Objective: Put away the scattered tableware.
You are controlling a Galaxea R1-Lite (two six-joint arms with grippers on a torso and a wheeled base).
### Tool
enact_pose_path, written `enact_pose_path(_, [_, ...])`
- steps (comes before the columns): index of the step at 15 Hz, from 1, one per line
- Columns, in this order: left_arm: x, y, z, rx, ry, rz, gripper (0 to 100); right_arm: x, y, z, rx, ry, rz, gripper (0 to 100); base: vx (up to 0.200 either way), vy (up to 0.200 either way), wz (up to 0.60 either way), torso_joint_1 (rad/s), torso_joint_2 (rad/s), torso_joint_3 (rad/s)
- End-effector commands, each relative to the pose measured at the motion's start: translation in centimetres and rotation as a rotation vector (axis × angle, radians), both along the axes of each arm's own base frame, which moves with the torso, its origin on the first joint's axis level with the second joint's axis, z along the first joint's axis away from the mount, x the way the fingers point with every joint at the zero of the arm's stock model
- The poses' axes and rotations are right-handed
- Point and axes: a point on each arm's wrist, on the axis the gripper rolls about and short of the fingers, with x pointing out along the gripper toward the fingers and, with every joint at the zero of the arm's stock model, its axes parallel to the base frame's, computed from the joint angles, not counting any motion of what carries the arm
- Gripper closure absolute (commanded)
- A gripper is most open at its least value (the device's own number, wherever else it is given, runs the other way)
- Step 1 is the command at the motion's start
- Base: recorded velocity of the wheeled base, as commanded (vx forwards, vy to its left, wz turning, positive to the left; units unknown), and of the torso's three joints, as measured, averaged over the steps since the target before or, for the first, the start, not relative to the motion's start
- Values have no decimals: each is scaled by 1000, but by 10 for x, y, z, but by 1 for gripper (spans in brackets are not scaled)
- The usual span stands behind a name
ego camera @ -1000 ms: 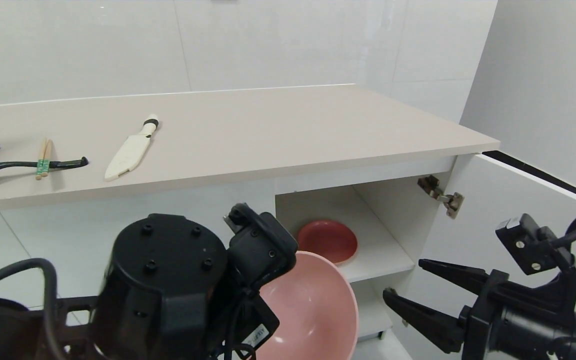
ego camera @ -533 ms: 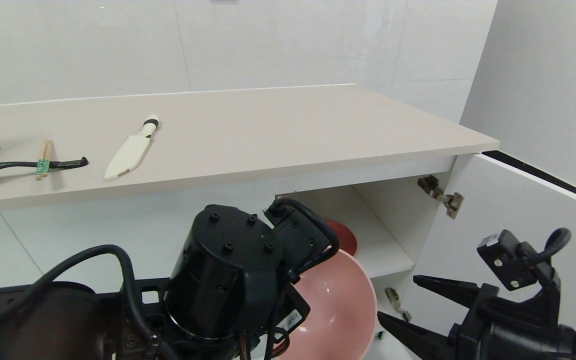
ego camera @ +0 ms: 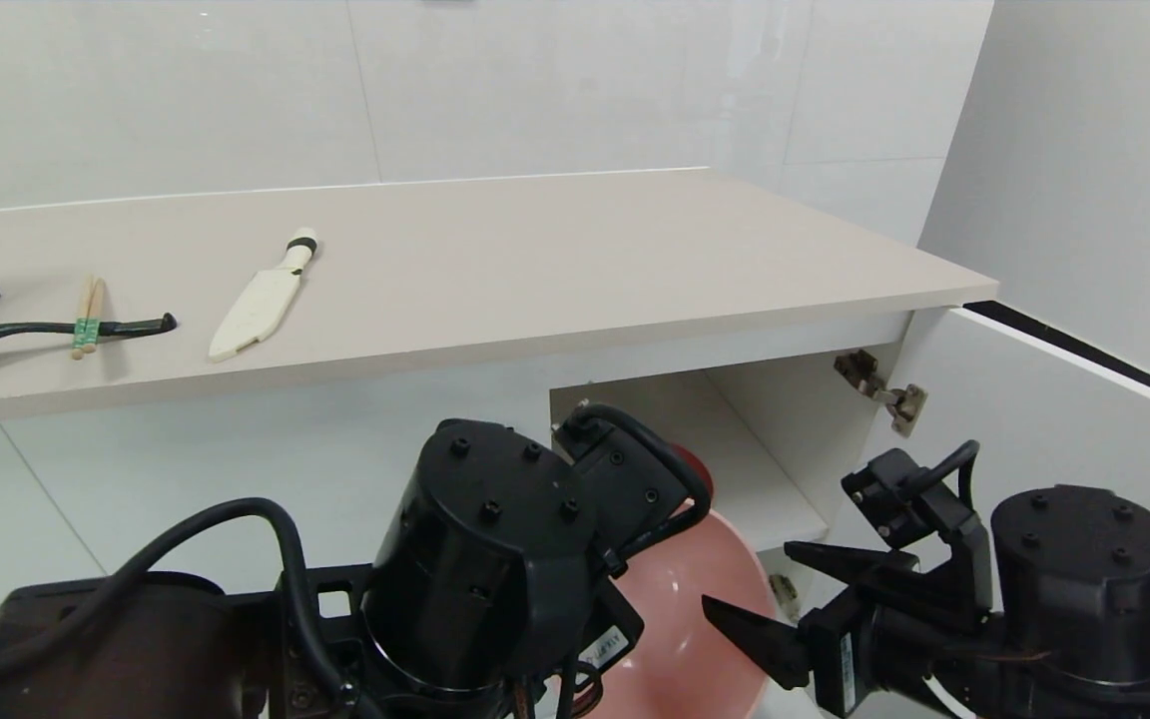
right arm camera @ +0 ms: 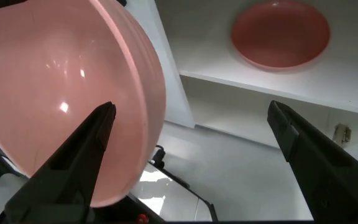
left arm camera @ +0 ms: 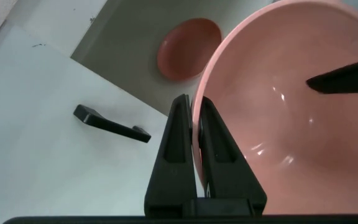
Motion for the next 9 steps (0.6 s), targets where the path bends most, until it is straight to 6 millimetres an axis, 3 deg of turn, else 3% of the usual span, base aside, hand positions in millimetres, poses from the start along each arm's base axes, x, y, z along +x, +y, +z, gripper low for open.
enact_pose_path(1, [0,0,1,-4,-2,-1,100,7,8,-8,-16,17,1,0,0,0,0,0,0,0])
enact_pose_path(4, [0,0,0,-1,-1,-1,100,7,9,-8,-7,13,4,0,0,0,0,0,0,0])
enact_pose_path(5, [0,-1,-1,3,2,-3,100,7,10,-7,-6,12,8,100,0,0,0,0,0,0])
enact_pose_path(9, [1,-2,-3,7,4,-5,100,7,10,-7,-4,12,15,100,0,0,0,0,0,0])
